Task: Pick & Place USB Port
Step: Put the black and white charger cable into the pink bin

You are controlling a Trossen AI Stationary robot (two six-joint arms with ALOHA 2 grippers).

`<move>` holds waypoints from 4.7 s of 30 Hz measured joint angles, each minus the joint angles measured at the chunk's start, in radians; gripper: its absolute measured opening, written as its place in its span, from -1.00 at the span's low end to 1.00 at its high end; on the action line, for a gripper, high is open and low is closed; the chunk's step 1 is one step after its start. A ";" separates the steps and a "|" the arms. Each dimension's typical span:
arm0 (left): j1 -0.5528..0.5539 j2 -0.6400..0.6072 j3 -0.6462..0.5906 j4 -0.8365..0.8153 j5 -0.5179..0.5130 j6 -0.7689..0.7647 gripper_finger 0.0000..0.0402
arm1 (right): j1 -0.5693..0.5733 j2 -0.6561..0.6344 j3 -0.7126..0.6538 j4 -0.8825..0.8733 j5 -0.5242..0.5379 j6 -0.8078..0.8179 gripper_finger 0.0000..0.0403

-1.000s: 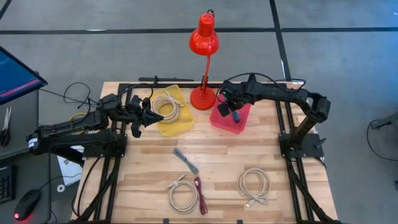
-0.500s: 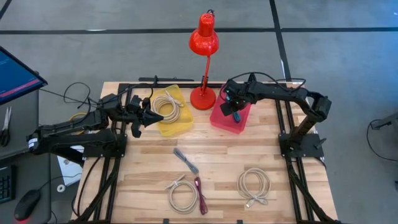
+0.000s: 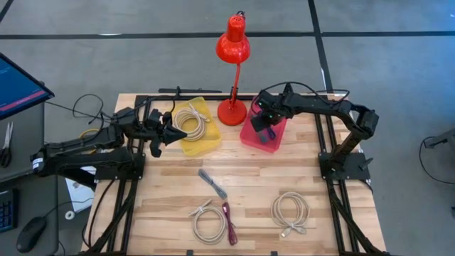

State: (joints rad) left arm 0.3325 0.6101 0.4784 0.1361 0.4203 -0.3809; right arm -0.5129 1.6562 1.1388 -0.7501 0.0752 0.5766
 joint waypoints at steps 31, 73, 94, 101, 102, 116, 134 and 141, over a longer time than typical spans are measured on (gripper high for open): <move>-0.027 0.071 0.054 -0.009 -0.028 0.181 -0.97 | 0.411 -0.391 0.143 -0.048 0.239 0.095 -0.91; -0.441 0.591 0.331 -0.390 -0.446 0.676 -0.91 | 0.621 -0.433 0.143 -0.336 0.479 0.359 -0.94; -0.452 0.840 0.291 -0.390 -0.436 0.676 0.05 | 0.631 -0.433 0.143 -0.348 0.472 0.359 -0.94; -0.460 0.855 0.265 -0.387 -0.369 0.674 0.07 | 0.631 -0.433 0.143 -0.368 0.473 0.359 -0.94; -0.460 0.855 0.262 -0.384 -0.364 0.674 0.07 | 0.631 -0.433 0.143 -0.371 0.473 0.359 -0.94; -0.463 0.855 0.125 -0.282 -0.382 0.653 0.08 | 0.629 -0.433 0.143 -0.372 0.473 0.359 -0.94; -0.461 0.965 0.082 -0.072 -0.404 0.604 0.04 | 0.629 -0.433 0.143 -0.369 0.473 0.375 -0.94; -0.460 0.935 0.080 -0.067 -0.424 0.601 -0.47 | 0.629 -0.433 0.143 -0.370 0.474 0.375 -0.94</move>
State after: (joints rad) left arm -0.1276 1.5448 0.5581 0.0692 -0.0037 0.2198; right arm 0.1165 1.2236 1.2819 -1.1198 0.5488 0.9516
